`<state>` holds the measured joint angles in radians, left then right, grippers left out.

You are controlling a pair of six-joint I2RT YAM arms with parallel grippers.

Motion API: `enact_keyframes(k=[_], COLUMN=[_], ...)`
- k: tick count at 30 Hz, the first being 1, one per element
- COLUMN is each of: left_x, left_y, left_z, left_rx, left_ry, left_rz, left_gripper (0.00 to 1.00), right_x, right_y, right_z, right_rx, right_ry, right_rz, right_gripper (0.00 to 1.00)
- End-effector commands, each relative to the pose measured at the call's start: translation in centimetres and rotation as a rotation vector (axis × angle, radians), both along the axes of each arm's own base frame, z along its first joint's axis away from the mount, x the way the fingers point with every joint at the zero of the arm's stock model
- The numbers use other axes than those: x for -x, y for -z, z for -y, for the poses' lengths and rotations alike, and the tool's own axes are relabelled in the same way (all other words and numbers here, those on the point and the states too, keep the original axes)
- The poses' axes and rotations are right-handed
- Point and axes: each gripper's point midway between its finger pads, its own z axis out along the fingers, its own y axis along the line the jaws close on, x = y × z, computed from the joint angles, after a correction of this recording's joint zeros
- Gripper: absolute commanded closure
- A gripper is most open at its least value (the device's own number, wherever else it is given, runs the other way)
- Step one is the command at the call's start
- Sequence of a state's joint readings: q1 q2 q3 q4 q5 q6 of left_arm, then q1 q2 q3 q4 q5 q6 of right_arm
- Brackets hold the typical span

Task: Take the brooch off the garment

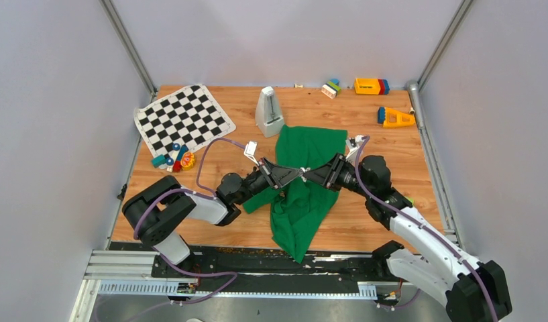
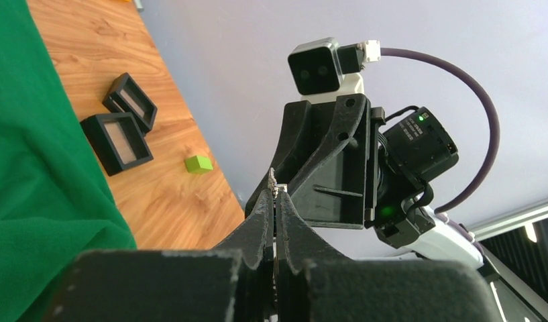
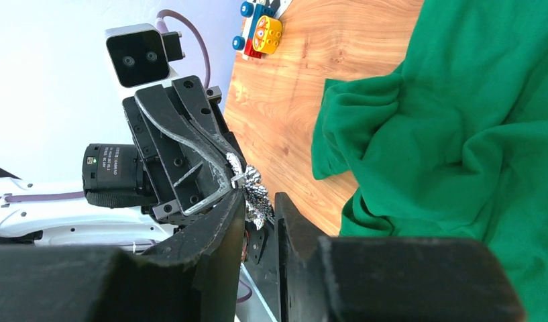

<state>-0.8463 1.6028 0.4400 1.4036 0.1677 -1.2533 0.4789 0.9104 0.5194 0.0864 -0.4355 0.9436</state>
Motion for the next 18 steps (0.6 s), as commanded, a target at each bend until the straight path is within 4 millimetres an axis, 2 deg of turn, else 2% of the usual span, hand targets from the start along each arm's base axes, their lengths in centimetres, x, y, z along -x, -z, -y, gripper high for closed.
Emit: enact_keyframes(k=[1,7,17,18], left_x=[2.7,1.8,1.6,1.6], left_y=[-5.7,-4.0,-3.7,-3.7], left_z=[0.1,-0.5,-0.9,-0.9], left_rx=[0.133,0.043,-0.007,-0.012], left_ry=[0.075,0.011,-0.018,-0.021], left_rz=[0.144,0.094,0.081,0.081], left_gripper=[1.0,1.0,1.0,1.0], right_x=[-0.5,-0.5,-0.2,-0.1], right_y=[1.2,0.7,-0.7,-0.2], right_z=[1.3,2.0,2.6,2.8], right_rx=[0.015,0.013,0.005,0.021], right_ry=[0.089,0.12,0.141,0.148], right_rz=[-0.036,-0.01,0.032,0.013], right_gripper=[0.74,0.6,0.44,0.43])
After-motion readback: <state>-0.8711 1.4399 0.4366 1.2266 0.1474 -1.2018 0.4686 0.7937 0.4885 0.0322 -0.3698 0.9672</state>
